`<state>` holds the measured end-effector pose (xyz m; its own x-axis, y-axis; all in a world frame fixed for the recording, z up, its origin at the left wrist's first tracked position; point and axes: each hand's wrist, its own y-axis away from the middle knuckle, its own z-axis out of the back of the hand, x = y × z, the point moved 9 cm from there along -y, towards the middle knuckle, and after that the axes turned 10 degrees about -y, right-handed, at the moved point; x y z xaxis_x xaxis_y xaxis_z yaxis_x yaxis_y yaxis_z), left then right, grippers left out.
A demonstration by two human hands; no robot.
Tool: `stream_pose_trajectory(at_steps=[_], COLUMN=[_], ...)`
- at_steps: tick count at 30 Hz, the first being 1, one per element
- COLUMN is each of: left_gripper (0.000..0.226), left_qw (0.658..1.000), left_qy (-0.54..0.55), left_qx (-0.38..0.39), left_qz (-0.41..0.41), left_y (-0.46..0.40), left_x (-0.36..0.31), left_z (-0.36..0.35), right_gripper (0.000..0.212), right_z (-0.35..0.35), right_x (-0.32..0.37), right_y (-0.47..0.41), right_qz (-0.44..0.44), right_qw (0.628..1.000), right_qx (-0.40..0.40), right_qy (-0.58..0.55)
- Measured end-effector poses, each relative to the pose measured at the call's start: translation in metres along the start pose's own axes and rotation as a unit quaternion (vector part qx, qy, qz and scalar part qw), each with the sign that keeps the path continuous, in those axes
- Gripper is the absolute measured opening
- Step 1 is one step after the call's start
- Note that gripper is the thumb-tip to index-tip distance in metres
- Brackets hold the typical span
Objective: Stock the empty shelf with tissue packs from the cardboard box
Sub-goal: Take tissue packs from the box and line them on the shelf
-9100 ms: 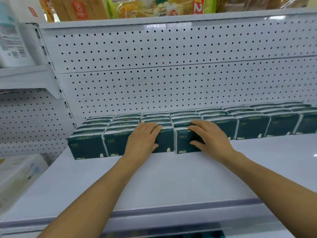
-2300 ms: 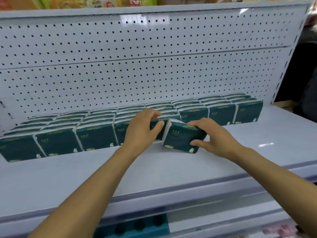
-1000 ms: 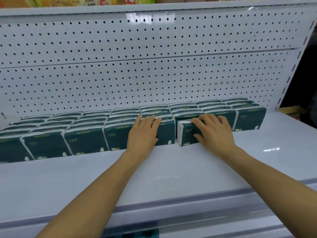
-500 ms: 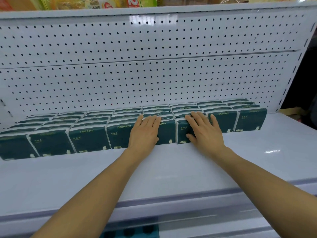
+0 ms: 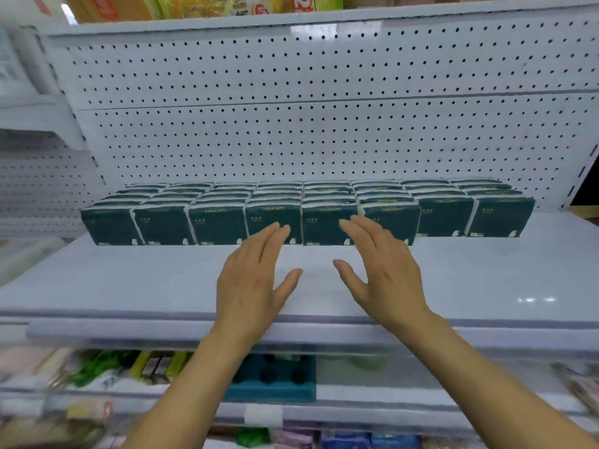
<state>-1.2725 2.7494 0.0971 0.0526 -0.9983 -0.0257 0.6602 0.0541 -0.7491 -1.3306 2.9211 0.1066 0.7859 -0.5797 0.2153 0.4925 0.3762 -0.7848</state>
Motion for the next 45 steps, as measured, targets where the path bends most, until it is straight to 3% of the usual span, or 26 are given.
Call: stream_pose_trajectory(at_steps=[11, 23, 32, 39, 45], left_gripper=[0.074, 0.075, 0.076, 0.077, 0.082], left_qw=[0.986, 0.953, 0.882, 0.807, 0.735], left_qy=[-0.084, -0.105, -0.040, 0.001, 0.015], left_qx=[0.136, 0.274, 0.423, 0.524, 0.606], left_qz=[0.040, 0.073, 0.205, 0.272, 0.303], left_y=[0.144, 0.335, 0.492, 0.599, 0.669], left_x=[0.113, 0.326, 0.438, 0.461, 0.468], left_z=[0.057, 0.134, 0.131, 0.092, 0.054], right_gripper=[0.059, 0.056, 0.044, 0.043, 0.040], right_z=[-0.084, -0.220, -0.326, -0.407, -0.457], right_x=[0.166, 0.405, 0.478, 0.510, 0.521], right_y=[0.068, 0.155, 0.258, 0.343, 0.403], right_qz=[0.044, 0.036, 0.001, 0.027, 0.074], right_qw=[0.984, 0.965, 0.884, 0.795, 0.750], right_qx=[0.145, 0.244, 0.452, 0.596, 0.653], right_qy=[-0.090, -0.092, -0.114, -0.109, -0.074])
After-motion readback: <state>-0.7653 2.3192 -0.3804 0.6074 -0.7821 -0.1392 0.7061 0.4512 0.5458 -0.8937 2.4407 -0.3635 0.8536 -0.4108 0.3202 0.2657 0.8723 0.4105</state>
